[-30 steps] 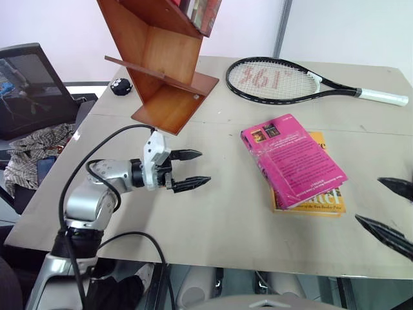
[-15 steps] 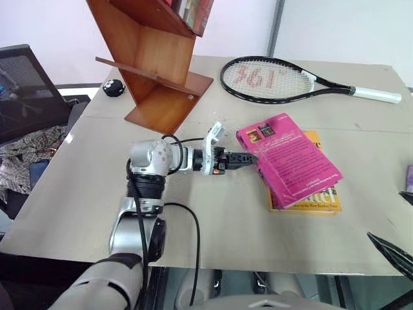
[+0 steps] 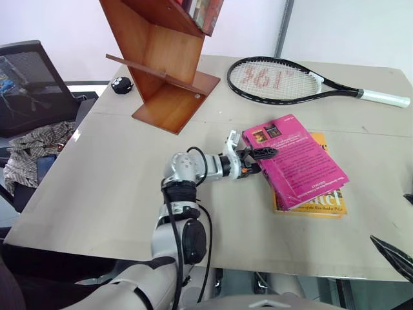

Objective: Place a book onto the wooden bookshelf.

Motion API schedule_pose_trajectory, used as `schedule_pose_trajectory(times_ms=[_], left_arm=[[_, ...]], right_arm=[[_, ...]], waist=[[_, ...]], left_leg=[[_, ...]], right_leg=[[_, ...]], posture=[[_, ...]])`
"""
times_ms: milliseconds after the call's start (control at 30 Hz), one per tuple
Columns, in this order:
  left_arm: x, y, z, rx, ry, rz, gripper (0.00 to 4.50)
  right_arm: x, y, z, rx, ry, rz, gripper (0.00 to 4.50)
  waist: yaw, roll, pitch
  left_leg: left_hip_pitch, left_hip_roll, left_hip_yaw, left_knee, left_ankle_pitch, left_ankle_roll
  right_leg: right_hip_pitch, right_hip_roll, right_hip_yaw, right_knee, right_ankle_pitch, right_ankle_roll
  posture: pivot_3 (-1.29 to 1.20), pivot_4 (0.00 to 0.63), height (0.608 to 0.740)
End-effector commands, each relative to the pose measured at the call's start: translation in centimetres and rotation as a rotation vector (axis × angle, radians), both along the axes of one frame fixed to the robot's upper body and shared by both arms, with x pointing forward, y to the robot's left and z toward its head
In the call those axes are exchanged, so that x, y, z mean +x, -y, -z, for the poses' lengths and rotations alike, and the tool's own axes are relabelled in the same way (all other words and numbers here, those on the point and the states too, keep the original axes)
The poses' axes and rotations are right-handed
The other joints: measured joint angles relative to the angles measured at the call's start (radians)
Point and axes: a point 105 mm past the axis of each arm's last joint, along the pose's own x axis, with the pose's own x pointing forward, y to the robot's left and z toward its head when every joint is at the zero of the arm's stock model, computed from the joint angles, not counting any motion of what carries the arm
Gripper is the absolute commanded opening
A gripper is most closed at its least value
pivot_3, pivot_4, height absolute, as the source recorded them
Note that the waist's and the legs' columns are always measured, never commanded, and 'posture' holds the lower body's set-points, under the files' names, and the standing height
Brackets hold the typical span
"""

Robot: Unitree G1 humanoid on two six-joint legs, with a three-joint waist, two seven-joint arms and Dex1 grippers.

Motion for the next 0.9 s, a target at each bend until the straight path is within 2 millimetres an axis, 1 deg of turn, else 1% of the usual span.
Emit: schedule_pose_trajectory(times_ms=[33, 100, 167, 200, 267, 333, 367, 400, 467, 533, 600, 633, 700, 767, 800, 833, 867, 900], left_arm=[[-0.2, 1.2, -0.2, -0.082, -0.038, -0.018, 2.68], [-0.1, 1.0, -0.2, -0.101, -0.051, -0.032, 1.98], [0.3, 0.3, -0.9, -0.136, -0.037, -0.055, 0.97], [0.5, -0.1, -1.3, -0.154, -0.018, -0.067, 0.65], [1.0, -1.5, -3.1, -0.204, 0.048, -0.091, 0.63], [1.9, -3.9, -5.8, -0.228, 0.170, -0.145, 0.63], [2.2, -4.7, -6.6, -0.230, 0.205, -0.160, 0.63], [2.4, -5.6, -8.0, -0.208, 0.296, -0.174, 0.63], [2.4, -6.3, -9.6, -0.180, 0.388, -0.177, 0.63], [2.5, -7.1, -11.2, -0.111, 0.505, -0.179, 0.63], [2.1, -7.3, -13.8, -0.002, 0.724, -0.143, 0.63], [1.7, -7.3, -14.9, 0.083, 0.866, -0.123, 0.63], [0.3, -6.7, -16.8, 0.174, 1.082, -0.038, 0.63], [-1.0, -6.1, -17.2, 0.303, 1.289, 0.067, 0.63], [-1.8, -5.8, -17.7, 0.355, 1.414, 0.113, 0.63], [-2.4, -5.5, -18.0, 0.386, 1.496, 0.147, 0.63], [-2.5, -5.3, -18.7, 0.442, 1.612, 0.146, 0.63], [-2.5, -5.4, -19.3, 0.546, 1.769, 0.149, 0.63]], right_arm=[[0.1, -0.3, -0.4, 0.001, 0.020, -0.010, 4.50], [0.2, -0.4, -0.5, 0.002, 0.024, -0.010, 4.50], [0.5, -0.5, -0.6, 0.004, 0.030, -0.015, 4.50], [0.6, -0.6, -0.6, 0.006, 0.033, -0.018, 4.50], [0.9, -0.8, -0.9, 0.020, 0.052, -0.025, 4.50], [1.4, -1.1, -1.1, 0.044, 0.074, -0.034, 4.50], [1.6, -1.2, -1.1, 0.051, 0.080, -0.037, 4.50], [1.9, -1.4, -1.2, 0.063, 0.092, -0.043, 4.50], [2.5, -1.5, -1.3, 0.078, 0.106, -0.049, 4.50], [3.3, -1.4, -1.3, 0.076, 0.121, -0.042, 4.50], [4.3, -1.1, -1.6, 0.106, 0.145, -0.041, 4.50], [4.9, -0.9, -1.7, 0.112, 0.159, -0.039, 4.50], [5.7, -0.7, -2.1, 0.129, 0.185, -0.043, 4.50], [6.4, -0.3, -2.6, 0.153, 0.217, -0.043, 4.50], [6.8, -0.1, -2.8, 0.158, 0.228, -0.045, 4.50], [7.0, 0.0, -2.8, 0.160, 0.235, -0.046, 4.50], [7.4, 0.2, -2.8, 0.162, 0.241, -0.047, 4.50], [7.7, 0.2, -2.9, 0.169, 0.246, -0.048, 4.50]], waist=[[-0.003, 0.000, 0.000], [-0.005, 0.000, 0.000], [-0.005, 0.000, 0.000], [-0.005, 0.000, 0.000], [-0.005, 0.000, 0.000], [-0.007, -0.001, 0.001], [-0.008, -0.002, 0.002], [-0.007, -0.002, 0.002], [-0.009, -0.003, 0.002], [-0.003, -0.003, 0.002], [0.002, -0.004, 0.003], [0.004, -0.004, 0.003], [0.007, -0.004, 0.003], [0.008, -0.004, 0.003], [0.009, -0.003, 0.003], [0.010, -0.002, 0.002], [0.008, -0.003, 0.003], [0.007, -0.002, 0.003]], left_leg=[[0.000, 0.000, 0.000, 0.000, 0.000, 0.000], [0.000, 0.000, 0.000, 0.000, 0.000, 0.000], [0.001, 0.001, 0.000, 0.000, 0.000, 0.000], [0.001, 0.001, 0.000, 0.000, 0.000, 0.000], [0.001, 0.001, 0.000, 0.000, 0.000, 0.000], [0.000, 0.001, 0.000, 0.000, 0.000, 0.000], [0.000, 0.001, 0.001, 0.000, 0.000, 0.000], [0.000, 0.001, 0.001, 0.000, 0.000, 0.000], [0.000, 0.001, 0.001, 0.000, 0.000, 0.000], [0.000, 0.001, 0.001, 0.000, 0.000, 0.000], [0.000, 0.000, 0.001, 0.000, 0.000, 0.000], [0.000, -0.001, 0.001, 0.001, 0.000, 0.000], [-0.001, -0.003, 0.002, 0.001, 0.001, 0.000], [-0.001, -0.004, 0.002, 0.001, 0.002, -0.002], [-0.001, -0.004, 0.003, 0.001, 0.002, -0.002], [-0.001, -0.004, 0.003, 0.000, 0.002, -0.002], [0.000, -0.005, 0.003, 0.000, 0.002, -0.001], [0.000, -0.005, 0.004, 0.000, 0.002, 0.000]], right_leg=[[0.000, 0.000, 0.000, 0.000, 0.000, 0.000], [0.000, 0.000, 0.000, 0.000, 0.000, 0.000], [0.000, 0.000, -0.001, 0.000, 0.000, 0.000], [0.000, 0.000, -0.001, 0.000, 0.000, 0.000], [0.000, 0.000, -0.002, 0.000, 0.000, 0.000], [0.000, 0.000, -0.002, 0.000, 0.000, 0.000], [-0.001, 0.000, -0.001, 0.000, 0.000, 0.000], [-0.001, 0.000, -0.001, 0.000, 0.000, 0.000], [-0.001, 0.001, -0.001, 0.000, 0.001, -0.002], [-0.001, 0.001, -0.001, 0.001, 0.003, -0.005], [-0.001, 0.000, -0.001, 0.001, 0.003, -0.005], [0.000, 0.000, -0.001, 0.000, 0.003, -0.005], [0.000, -0.002, 0.000, 0.000, 0.003, -0.005], [0.000, -0.004, 0.000, 0.000, 0.003, -0.006], [0.000, -0.005, 0.000, -0.001, 0.003, -0.006], [0.000, -0.005, 0.000, -0.001, 0.003, -0.005], [0.000, -0.005, 0.000, -0.001, 0.003, -0.005], [0.000, -0.005, 0.000, -0.001, 0.003, -0.005]], posture=[[0.00, 0.150, 0.717], [0.00, 0.150, 0.717], [0.00, 0.150, 0.717], [0.00, 0.150, 0.717], [0.00, 0.150, 0.717], [0.00, 0.150, 0.717], [0.00, 0.150, 0.717], [0.00, 0.150, 0.717], [0.00, 0.150, 0.717], [0.00, 0.150, 0.717], [0.00, 0.150, 0.717], [0.00, 0.150, 0.717], [0.00, 0.150, 0.717], [0.00, 0.150, 0.717], [0.00, 0.150, 0.717], [0.00, 0.150, 0.717], [0.00, 0.150, 0.717], [0.00, 0.150, 0.717]])
